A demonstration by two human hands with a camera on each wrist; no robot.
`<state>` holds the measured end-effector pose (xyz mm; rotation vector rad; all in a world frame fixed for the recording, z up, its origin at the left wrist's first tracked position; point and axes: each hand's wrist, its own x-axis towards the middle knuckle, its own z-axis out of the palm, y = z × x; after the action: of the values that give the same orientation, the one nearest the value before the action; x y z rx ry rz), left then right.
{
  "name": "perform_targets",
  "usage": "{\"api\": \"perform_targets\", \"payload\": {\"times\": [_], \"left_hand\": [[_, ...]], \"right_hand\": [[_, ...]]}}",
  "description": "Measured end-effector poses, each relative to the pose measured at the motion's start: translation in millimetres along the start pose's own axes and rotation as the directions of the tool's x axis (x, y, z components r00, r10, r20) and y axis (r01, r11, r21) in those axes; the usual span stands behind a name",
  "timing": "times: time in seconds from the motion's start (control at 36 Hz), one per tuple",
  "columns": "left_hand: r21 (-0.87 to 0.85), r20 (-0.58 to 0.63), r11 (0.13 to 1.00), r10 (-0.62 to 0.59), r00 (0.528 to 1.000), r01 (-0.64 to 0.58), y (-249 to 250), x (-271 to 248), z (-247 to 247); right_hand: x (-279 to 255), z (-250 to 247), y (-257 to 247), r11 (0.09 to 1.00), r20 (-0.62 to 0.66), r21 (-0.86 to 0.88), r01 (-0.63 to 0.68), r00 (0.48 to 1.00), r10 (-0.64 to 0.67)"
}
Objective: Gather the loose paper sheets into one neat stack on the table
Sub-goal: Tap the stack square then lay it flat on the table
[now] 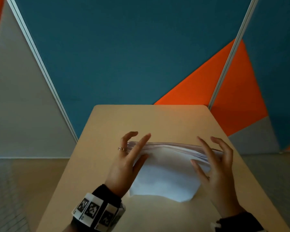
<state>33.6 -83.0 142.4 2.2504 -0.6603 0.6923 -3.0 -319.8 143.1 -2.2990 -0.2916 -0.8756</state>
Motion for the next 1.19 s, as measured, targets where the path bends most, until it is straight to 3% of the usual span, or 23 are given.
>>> {"api": "perform_targets", "payload": {"times": [0.19,0.28,0.33,0.39,0.42,0.47,0.53,0.58,0.64,0.69,0.78,0.86,0.92,0.97,1.06,1.14,1.19], "left_hand": [[-0.004,0.012,0.998,-0.068,0.998,0.068,-1,0,-1],[-0.189,-0.037,0.962,-0.206,0.978,0.196,2,1,-3],[-0.426,0.003,0.843,-0.36,0.933,0.327,-1,2,-2],[-0.587,0.155,0.676,-0.447,0.881,0.446,-12,1,-2],[-0.625,0.256,0.592,-0.46,0.85,0.509,-19,0,-2],[-0.617,0.465,0.487,-0.408,0.786,0.618,-30,0,-5],[-0.558,0.609,0.499,-0.296,0.736,0.663,-32,5,-8],[-0.515,0.686,0.546,-0.2,0.7,0.661,-24,12,-12],[-0.493,0.732,0.56,-0.147,0.666,0.666,-17,20,-14],[-0.51,0.711,0.58,-0.132,0.691,0.635,-13,26,-12],[-0.552,0.627,0.528,-0.248,0.739,0.646,-15,28,-11],[-0.575,0.586,0.528,-0.268,0.765,0.625,-22,30,-15],[-0.564,0.601,0.544,-0.245,0.761,0.621,-25,29,-17],[-0.517,0.633,0.554,-0.265,0.727,0.652,-34,22,-13],[-0.416,0.656,0.577,-0.345,0.672,0.702,-45,6,-4],[-0.387,0.669,0.568,-0.369,0.645,0.726,-47,-4,2],[-0.427,0.64,0.523,-0.402,0.655,0.738,-43,-5,4]], "right_hand": [[0,-3,4,0.999,0.021,-0.048,0.021,1.0,-0.02],[1,-6,10,0.998,-0.009,0.044,-0.039,0.999,0.039],[4,-12,15,0.951,0.01,0.264,-0.162,0.986,0.165],[7,-20,22,0.736,0.176,0.574,-0.36,0.931,0.319],[8,-24,27,0.621,0.304,0.643,-0.448,0.894,0.33],[10,-31,40,0.589,0.526,0.584,-0.558,0.813,0.248],[11,-33,49,0.66,0.654,0.476,-0.582,0.736,0.177],[14,-33,47,0.674,0.709,0.434,-0.598,0.688,0.155],[20,-32,40,0.651,0.722,0.455,-0.607,0.68,0.129],[25,-29,29,0.658,0.717,0.472,-0.587,0.69,0.101],[30,-27,20,0.678,0.662,0.474,-0.561,0.735,0.146],[30,-29,16,0.659,0.616,0.52,-0.544,0.773,0.152],[27,-32,15,0.648,0.647,0.51,-0.566,0.749,0.144],[20,-30,19,0.646,0.681,0.468,-0.603,0.712,0.172],[9,-19,25,0.626,0.697,0.398,-0.671,0.665,0.269],[3,-15,21,0.578,0.708,0.349,-0.738,0.612,0.353],[2,-14,15,0.585,0.695,0.386,-0.713,0.642,0.323]]}}
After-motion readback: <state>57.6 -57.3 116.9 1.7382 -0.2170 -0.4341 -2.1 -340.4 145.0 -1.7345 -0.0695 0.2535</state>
